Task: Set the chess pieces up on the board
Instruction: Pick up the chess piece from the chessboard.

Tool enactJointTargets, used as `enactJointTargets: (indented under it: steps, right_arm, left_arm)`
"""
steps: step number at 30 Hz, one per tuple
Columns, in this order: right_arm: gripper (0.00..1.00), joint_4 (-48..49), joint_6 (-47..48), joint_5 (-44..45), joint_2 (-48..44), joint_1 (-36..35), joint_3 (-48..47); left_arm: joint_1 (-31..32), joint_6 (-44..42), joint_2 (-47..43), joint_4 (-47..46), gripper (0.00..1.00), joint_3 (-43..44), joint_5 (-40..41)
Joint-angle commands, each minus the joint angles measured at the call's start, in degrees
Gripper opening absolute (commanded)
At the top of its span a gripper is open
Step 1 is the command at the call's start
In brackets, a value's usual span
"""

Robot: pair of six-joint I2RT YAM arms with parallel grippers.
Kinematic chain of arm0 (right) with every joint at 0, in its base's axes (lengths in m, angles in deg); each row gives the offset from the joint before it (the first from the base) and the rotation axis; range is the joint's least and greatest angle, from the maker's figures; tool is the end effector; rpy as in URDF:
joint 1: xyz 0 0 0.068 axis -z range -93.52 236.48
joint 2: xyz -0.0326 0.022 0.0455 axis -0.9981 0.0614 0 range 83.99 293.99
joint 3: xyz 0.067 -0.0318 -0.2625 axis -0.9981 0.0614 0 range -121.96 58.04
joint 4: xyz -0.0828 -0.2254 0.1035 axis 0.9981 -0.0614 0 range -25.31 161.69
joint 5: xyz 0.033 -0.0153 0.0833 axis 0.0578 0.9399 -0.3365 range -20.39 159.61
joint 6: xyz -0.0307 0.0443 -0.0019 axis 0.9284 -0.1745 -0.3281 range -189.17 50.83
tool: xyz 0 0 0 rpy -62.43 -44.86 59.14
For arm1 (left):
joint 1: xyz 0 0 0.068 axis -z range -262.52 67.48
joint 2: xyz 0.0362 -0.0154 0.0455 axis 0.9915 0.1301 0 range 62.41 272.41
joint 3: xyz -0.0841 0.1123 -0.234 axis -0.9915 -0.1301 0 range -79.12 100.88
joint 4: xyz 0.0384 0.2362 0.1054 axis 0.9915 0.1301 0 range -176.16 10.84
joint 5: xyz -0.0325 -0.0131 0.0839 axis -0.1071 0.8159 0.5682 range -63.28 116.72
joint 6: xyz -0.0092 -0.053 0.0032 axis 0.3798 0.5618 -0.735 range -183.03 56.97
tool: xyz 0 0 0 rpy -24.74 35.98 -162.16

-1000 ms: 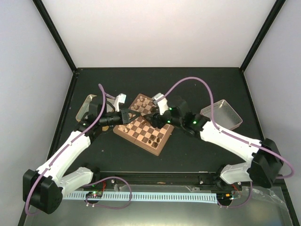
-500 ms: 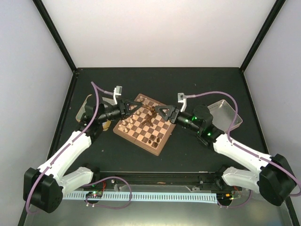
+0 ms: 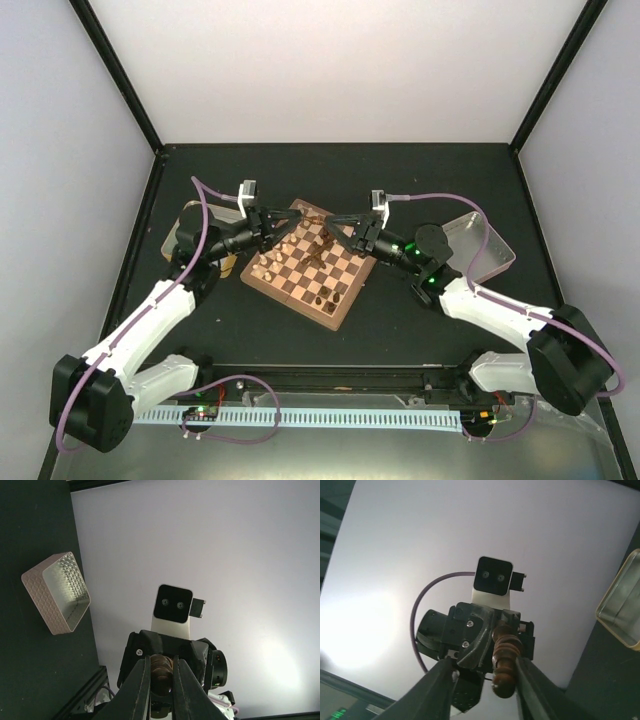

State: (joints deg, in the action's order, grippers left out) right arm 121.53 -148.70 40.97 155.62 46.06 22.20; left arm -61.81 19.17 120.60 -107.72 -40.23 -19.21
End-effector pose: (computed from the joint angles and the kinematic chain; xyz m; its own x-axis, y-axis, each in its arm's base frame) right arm 0.1966 0.1898 0.2949 -0.8741 0.3892 -0.2907 -0.3495 -0.0881 0.9328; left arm 0.2067 -0.1055 0.3175 -0.9040 -0.3949 -0.1638 0.1612 0.0402 -0.9861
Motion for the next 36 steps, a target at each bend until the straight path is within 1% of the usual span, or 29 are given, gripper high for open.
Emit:
enactJointTargets:
  steps: [1, 4, 6, 8, 10, 11, 12, 15, 16, 18, 19, 20, 22, 25, 31, 33, 34, 36]
  right_arm:
    - [0.28, 2.97, -1.43, -0.09, -0.44, 0.13, 0.42]
    - [0.19, 1.46, -0.88, -0.15, -0.63, 0.15, 0.05]
    - [0.14, -1.97, 0.77, -0.14, -1.09, 0.14, -0.78]
    - [0.12, -6.63, 3.30, 0.01, -1.86, 0.12, -1.89]
    - [0.12, -9.43, 4.63, 0.52, -2.36, 0.17, -2.57]
    - [0.15, -10.26, 5.05, 0.60, -2.45, 0.15, -2.82]
    - [0.21, -11.64, 5.44, 0.61, -2.46, 0.15, -3.14]
    - [0.33, -14.63, 6.70, 0.42, -2.47, 0.11, -4.18]
    - [0.37, -14.93, 6.93, 0.43, -2.51, 0.11, -4.24]
    - [0.38, -15.79, 7.46, 0.68, -2.78, 0.10, -4.30]
    - [0.35, -16.17, 7.80, 0.77, -2.85, 0.13, -4.37]
    - [0.29, -16.32, 8.07, 0.86, -2.95, 0.15, -4.37]
    - [0.22, -16.80, 8.28, 1.11, -3.13, 0.15, -4.42]
    - [0.15, -17.00, 8.33, 1.47, -3.21, 0.12, -4.28]
    - [0.05, -18.44, 10.40, 3.51, -4.23, 0.16, -4.11]
    - [0.03, -22.68, 13.67, 4.55, -5.09, 0.27, -4.94]
    - [0.03, -26.45, 15.81, 5.19, -5.41, 0.41, -5.68]
    - [0.03, -36.38, 22.17, 7.03, -5.47, 0.63, -7.99]
  left_arm:
    - [0.30, 1.79, -0.49, -2.66, 0.02, -0.78, -0.66]
    - [0.30, 1.72, -0.32, -2.85, 0.02, -1.08, -0.69]
    - [0.30, 1.70, -0.23, -3.05, 0.02, -1.18, -0.73]
    - [0.30, 1.45, -0.14, -3.19, 0.02, -1.24, -0.78]
    - [0.30, 1.19, -0.16, -3.15, 0.02, -1.21, -0.87]
    - [0.30, 1.13, -0.15, -3.16, 0.02, -1.19, -0.91]
    - [0.30, 1.05, -0.05, -3.19, 0.01, -1.19, -1.03]
    - [0.30, 0.87, -0.09, -2.97, 0.02, -1.15, -0.92]
    - [0.32, 0.79, -0.02, -3.03, 0.01, -1.11, -0.93]
    - [0.30, 0.77, 0.12, -2.94, 0.01, -1.02, -0.85]
    - [0.30, 0.62, 0.23, -2.99, 0.02, -1.01, -0.91]
    - [0.30, 0.53, 0.27, -2.89, 0.01, -0.94, -0.87]
    - [0.30, 0.44, 0.34, -2.89, 0.02, -0.93, -0.83]
    - [0.30, 0.38, 0.47, -2.87, 0.02, -0.93, -0.91]
    - [0.25, -0.87, 0.40, -1.89, 0.02, -0.84, -0.90]
    - [0.20, -3.05, 0.06, 0.29, 0.02, -0.65, 0.16]
    - [0.13, -5.14, -0.38, 2.60, 0.02, -0.32, 1.10]
    - [-0.13, -12.39, -1.44, 10.04, 0.02, 0.83, 4.55]
